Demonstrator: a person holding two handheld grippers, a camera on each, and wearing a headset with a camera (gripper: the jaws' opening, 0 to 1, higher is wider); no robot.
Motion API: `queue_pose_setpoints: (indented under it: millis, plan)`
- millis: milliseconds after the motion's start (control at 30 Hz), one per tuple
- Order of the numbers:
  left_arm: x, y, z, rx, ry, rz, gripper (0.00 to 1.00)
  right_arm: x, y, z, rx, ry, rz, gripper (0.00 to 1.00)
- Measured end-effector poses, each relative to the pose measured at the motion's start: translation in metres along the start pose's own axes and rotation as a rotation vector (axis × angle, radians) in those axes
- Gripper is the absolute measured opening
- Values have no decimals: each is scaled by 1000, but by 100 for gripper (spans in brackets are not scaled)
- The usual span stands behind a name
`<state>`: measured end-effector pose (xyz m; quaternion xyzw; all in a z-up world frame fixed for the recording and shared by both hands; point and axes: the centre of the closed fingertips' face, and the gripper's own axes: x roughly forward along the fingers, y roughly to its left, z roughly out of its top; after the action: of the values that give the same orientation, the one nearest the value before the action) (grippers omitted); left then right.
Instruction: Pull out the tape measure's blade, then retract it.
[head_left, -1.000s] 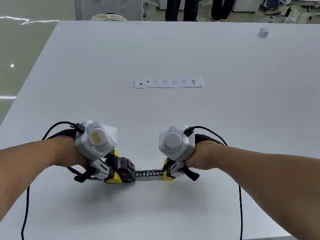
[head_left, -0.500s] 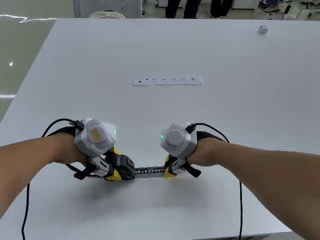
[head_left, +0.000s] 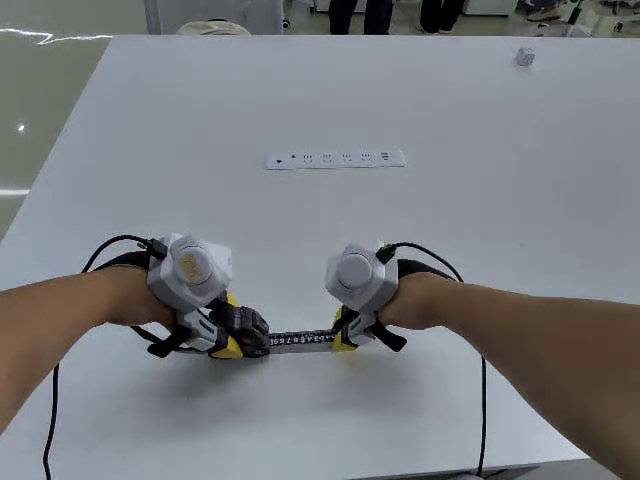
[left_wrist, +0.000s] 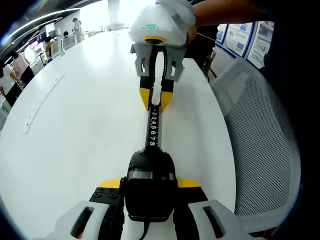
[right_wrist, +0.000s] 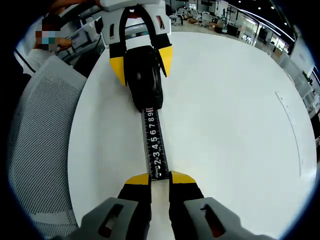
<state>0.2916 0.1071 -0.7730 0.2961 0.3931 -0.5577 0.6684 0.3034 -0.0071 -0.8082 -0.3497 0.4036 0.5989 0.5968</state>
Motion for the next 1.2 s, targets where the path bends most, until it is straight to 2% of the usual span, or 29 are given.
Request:
queue_pose_setpoints:
  millis: [1200]
  plan:
    - [-1,-1,0,-8,-2,0,34,-5,-4,-14,17,8,-6,11]
